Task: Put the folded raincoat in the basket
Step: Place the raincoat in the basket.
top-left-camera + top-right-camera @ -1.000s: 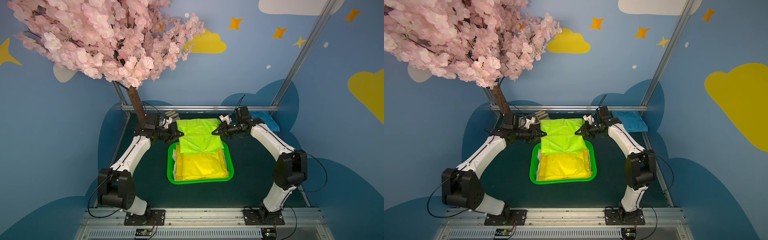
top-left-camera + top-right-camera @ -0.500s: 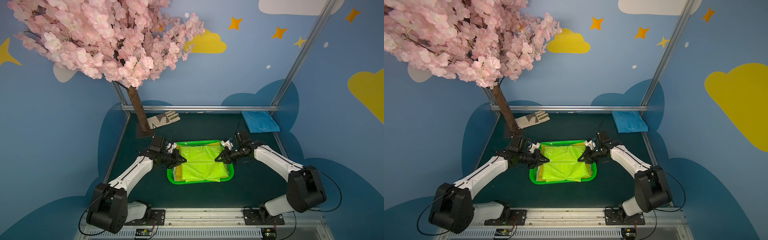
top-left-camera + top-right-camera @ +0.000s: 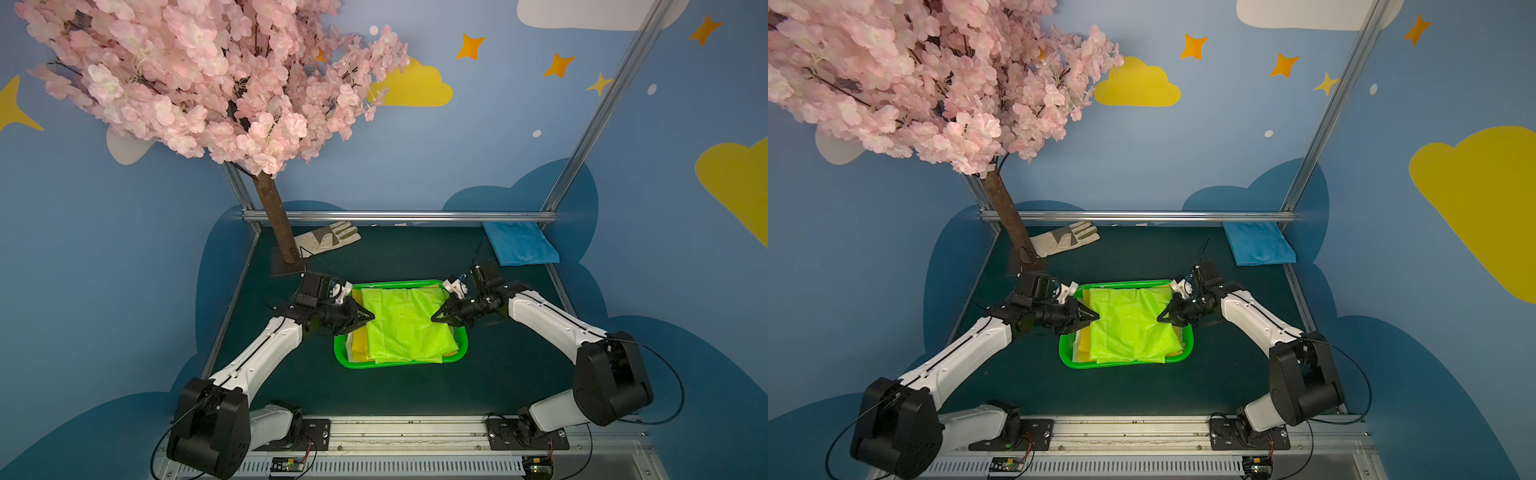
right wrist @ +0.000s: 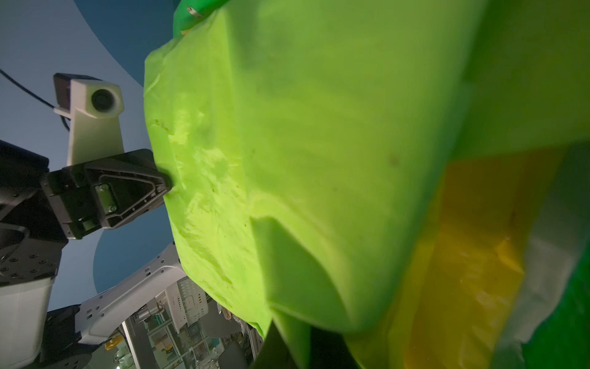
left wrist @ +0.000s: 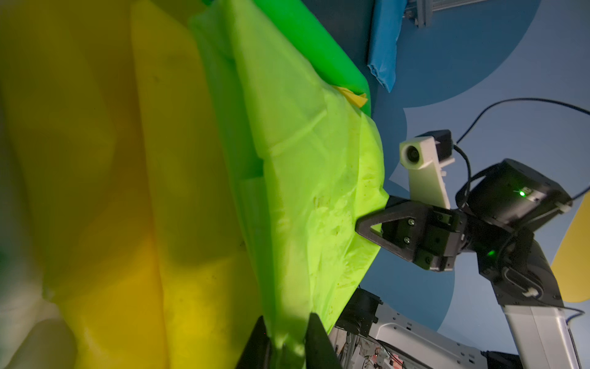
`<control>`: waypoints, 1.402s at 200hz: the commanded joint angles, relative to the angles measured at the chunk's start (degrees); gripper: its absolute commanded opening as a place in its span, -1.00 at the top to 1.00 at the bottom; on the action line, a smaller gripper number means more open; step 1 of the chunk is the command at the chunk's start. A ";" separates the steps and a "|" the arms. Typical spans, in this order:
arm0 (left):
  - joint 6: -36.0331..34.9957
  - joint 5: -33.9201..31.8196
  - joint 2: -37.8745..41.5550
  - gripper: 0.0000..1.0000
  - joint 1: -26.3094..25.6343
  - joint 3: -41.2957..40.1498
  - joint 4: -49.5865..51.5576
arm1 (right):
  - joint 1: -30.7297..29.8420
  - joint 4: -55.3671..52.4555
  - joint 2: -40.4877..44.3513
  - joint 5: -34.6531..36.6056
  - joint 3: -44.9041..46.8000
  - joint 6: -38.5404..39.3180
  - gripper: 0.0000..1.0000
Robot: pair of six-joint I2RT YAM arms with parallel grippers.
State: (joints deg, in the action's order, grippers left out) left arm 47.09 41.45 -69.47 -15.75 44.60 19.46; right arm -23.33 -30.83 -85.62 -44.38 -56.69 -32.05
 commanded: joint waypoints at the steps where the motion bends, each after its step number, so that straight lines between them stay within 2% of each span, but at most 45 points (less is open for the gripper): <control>1: 1.50 4.15 2.04 0.42 -0.32 1.37 -0.21 | 1.00 -2.12 -2.00 -1.21 -2.10 1.50 0.84; 11: 1.60 4.89 2.21 0.33 -0.42 1.62 -0.01 | 1.25 -3.09 -2.89 -1.43 -3.17 1.83 0.84; 37: 1.42 5.84 1.81 0.27 -0.51 1.33 -0.78 | 1.53 -4.09 -4.41 -2.30 -4.81 2.08 0.84; 95: 1.60 8.43 -0.53 0.21 -0.63 1.91 -4.28 | 2.76 -6.91 -5.86 -1.37 -5.87 3.31 0.84; 155: 1.41 10.71 0.72 0.10 -1.57 3.48 -4.95 | 3.73 -8.02 -6.40 -1.33 -6.13 4.10 0.84; 200: -0.05 9.41 0.91 0.07 -1.61 1.98 -3.86 | 4.08 -9.00 -6.73 -1.09 -6.71 4.80 0.83; 233: -4.70 4.17 1.37 0.07 -1.63 3.04 2.61 | 4.42 -9.96 -6.75 -0.76 -7.44 5.46 0.82; 280: -5.68 3.51 -1.30 0.07 -1.64 2.43 1.92 | 4.70 -11.53 -7.20 -1.07 -9.09 6.49 0.81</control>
State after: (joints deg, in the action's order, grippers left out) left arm 43.83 46.17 -69.56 -17.28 46.76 20.36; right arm -18.85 -40.56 -92.25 -45.36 -63.81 -26.96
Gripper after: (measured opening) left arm 0.466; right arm 0.097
